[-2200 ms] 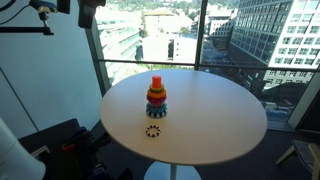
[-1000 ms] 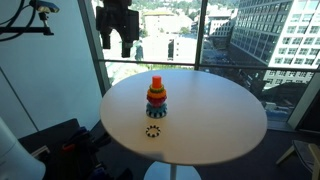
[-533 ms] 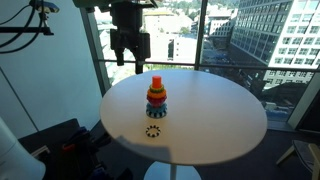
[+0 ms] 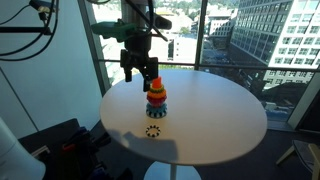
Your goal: Put the black and white circular object on the orange object
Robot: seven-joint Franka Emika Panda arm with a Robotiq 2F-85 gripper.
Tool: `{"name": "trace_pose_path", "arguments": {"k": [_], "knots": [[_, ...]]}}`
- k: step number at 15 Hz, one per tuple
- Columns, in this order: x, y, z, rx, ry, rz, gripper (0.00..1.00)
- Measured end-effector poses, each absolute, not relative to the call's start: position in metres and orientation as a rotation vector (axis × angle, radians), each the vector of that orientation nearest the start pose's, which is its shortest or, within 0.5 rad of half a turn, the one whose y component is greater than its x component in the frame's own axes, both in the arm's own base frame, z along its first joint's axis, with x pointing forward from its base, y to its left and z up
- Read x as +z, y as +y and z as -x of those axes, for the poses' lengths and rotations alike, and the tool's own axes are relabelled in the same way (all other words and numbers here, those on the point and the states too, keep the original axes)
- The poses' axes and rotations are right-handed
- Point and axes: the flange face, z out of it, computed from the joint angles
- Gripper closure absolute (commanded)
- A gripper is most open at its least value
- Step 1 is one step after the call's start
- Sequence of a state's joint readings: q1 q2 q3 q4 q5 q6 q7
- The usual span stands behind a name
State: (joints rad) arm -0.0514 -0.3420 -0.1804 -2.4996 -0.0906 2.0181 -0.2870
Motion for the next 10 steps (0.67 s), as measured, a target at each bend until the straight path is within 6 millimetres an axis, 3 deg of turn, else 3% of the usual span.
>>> {"name": "trace_pose_path", "arguments": {"k": [3,10], "knots": [[0.381,-0.0998,-0.4006,0.266,-0.175,3.104,0.0],[0.3794,-0.0993,-0.401,0.271,-0.17,3.105,0.0]]}}
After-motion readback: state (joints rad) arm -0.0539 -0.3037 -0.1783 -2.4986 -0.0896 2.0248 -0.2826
